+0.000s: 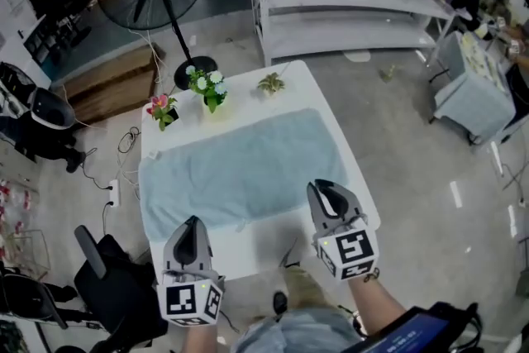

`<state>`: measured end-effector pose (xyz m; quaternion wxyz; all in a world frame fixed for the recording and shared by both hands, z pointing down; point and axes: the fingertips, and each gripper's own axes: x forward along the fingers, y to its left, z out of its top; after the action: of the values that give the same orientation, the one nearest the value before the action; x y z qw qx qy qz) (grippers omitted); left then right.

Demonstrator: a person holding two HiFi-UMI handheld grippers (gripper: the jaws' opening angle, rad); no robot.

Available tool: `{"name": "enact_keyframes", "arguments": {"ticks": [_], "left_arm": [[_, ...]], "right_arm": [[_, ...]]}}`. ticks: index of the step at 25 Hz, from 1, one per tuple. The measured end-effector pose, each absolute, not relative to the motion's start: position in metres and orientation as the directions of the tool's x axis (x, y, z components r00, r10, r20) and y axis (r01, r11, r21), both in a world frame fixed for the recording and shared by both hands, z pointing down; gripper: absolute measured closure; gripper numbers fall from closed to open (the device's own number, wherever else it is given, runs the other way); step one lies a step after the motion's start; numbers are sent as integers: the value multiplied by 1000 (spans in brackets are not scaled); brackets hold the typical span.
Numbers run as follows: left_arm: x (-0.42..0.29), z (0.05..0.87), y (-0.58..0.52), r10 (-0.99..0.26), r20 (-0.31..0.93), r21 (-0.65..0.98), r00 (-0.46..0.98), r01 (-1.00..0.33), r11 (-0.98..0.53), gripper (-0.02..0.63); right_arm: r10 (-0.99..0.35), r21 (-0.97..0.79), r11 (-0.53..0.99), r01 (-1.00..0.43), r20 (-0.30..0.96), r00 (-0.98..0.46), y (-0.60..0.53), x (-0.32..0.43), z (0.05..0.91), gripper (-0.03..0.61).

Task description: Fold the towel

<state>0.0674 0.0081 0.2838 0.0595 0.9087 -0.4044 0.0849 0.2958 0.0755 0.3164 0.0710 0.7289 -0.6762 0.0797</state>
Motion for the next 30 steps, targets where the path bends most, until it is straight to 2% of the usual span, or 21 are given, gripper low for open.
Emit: {"name": "enact_keyframes", "arguments": {"ticks": [8, 14, 20, 26, 30], "left_arm": [[109, 300, -65, -746, 249, -4, 618, -769, -639, 606], [131, 310, -100, -750, 292, -22, 593, -780, -625, 606], [148, 330, -121, -736, 330, -11, 591, -777, -629, 606], [160, 361, -132, -707, 368, 14, 604, -763, -646, 606], [163, 382, -132, -686, 396, 35, 610, -757, -653, 606]], "right_arm": [[-946, -28, -151, -988, 294, 136, 15, 401, 352, 510], [-926, -40, -160, -986, 352, 136, -18, 449, 381, 461], [-871, -78, -177, -981, 476, 120, -17, 476, 437, 431], [-786, -100, -211, -972, 608, 109, 1, 481, 506, 430], [-749, -91, -231, -969, 652, 118, 4, 485, 517, 432]]}}
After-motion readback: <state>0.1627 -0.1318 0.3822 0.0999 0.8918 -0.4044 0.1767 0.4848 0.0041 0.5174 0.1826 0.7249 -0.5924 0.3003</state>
